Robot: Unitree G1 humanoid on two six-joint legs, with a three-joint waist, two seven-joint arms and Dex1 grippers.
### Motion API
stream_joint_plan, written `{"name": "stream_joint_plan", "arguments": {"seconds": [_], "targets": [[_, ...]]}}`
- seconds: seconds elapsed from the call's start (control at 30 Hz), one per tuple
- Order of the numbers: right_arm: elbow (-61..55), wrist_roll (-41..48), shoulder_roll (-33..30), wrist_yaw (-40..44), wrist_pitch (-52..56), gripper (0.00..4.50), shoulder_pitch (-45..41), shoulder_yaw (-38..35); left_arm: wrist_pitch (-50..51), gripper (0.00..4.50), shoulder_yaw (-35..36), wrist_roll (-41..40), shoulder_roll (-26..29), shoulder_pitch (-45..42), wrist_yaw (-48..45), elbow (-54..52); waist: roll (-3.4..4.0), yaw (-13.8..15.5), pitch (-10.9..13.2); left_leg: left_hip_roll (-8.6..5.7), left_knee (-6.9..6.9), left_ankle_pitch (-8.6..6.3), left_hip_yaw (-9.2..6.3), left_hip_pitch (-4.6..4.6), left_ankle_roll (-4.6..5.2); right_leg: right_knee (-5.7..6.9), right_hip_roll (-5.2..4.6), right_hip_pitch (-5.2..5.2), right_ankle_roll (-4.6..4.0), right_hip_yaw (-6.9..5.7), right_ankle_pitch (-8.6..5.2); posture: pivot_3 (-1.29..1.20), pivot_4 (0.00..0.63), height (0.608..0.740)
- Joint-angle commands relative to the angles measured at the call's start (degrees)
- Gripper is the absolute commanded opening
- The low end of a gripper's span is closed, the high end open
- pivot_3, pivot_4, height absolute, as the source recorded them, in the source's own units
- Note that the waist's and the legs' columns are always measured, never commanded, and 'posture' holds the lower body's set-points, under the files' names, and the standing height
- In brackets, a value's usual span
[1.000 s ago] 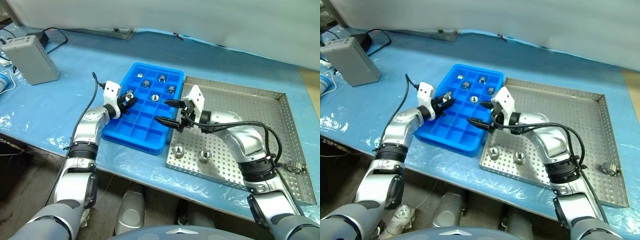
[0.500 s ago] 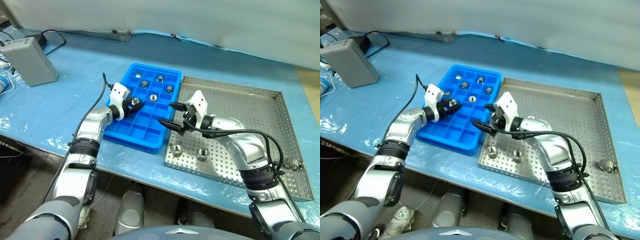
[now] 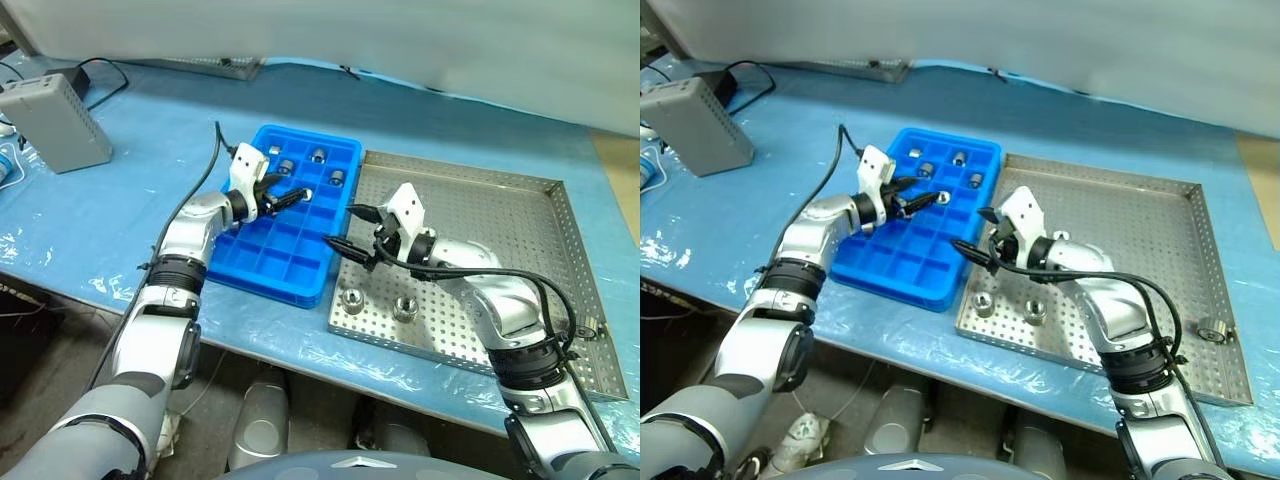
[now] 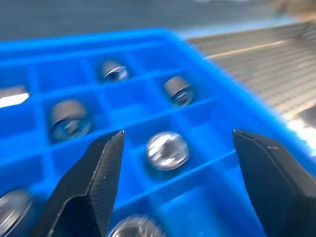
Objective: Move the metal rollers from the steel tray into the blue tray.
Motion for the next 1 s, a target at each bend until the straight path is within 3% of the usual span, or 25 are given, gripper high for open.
{"name": "stream_joint_plan", "arguments": {"seconds": [0.03, 0.2, 0.43, 0.67, 0.77, 1.0], "targets": [[-5.0, 1.3, -1.0, -1.8, 0.8, 4.21, 1.5, -4.4, -1.5, 3.68, -2.6, -1.2, -0.6, -4.3, -6.6, -2.0, 0.00, -0.4, 0.0, 0.00, 0.01, 0.00, 0.01, 0.00, 0.00, 0.01, 0.00, 0.00, 0.00, 0.00, 0.00, 0.16, 0.150, 0.740], [-11.0, 4.5, -2.4, -4.5, 3.1, 4.21, 6.9, -12.6, -6.9, 3.68, -6.4, 1.8, -3.6, -11.4, -12.2, 9.3, -0.01, -1.7, 0.0, -0.04, 0.07, 0.02, 0.07, 0.05, 0.09, 0.02, -0.01, 0.02, 0.03, 0.11, 0.01, 0.05, 0.150, 0.740], [-19.9, 5.1, -2.9, -9.2, 5.7, 4.21, 16.9, -17.7, -13.6, 3.68, -12.6, 5.6, -7.8, -14.1, -26.0, 18.2, -0.04, -5.6, 0.0, -0.10, 0.03, -0.04, 0.09, 0.07, 0.21, -0.08, 0.01, 0.05, 0.26, 0.13, 0.10, -0.15, 0.150, 0.740], [-29.4, 4.6, 0.7, -16.8, 8.3, 4.21, 25.2, -17.5, -19.3, 3.68, -17.4, 9.6, -10.3, -12.9, -35.9, 23.0, -0.02, -9.4, 0.0, -0.10, 0.00, -0.13, 0.12, 0.19, 0.37, -0.11, 0.05, 0.12, 0.12, 0.11, -0.01, -0.27, 0.150, 0.740], [-32.4, 4.6, 2.0, -18.7, 8.5, 4.21, 28.3, -16.5, -21.6, 3.68, -18.2, 10.8, -10.6, -12.8, -38.9, 24.5, -0.02, -10.3, 0.0, -0.13, 0.01, -0.16, 0.12, 0.25, 0.41, -0.29, 0.04, 0.30, 0.49, 0.11, -0.11, -0.31, 0.150, 0.740], [-33.5, 3.6, 2.2, -20.7, 8.3, 4.21, 31.5, -15.0, -26.7, 3.68, -20.5, 16.1, -11.6, -11.8, -38.1, 29.1, -0.02, -11.7, 0.0, -0.15, -0.31, -0.30, 0.20, 1.15, 0.64, -1.29, 0.03, 1.49, 0.73, 0.08, -0.01, -0.33, 0.150, 0.740]]}}
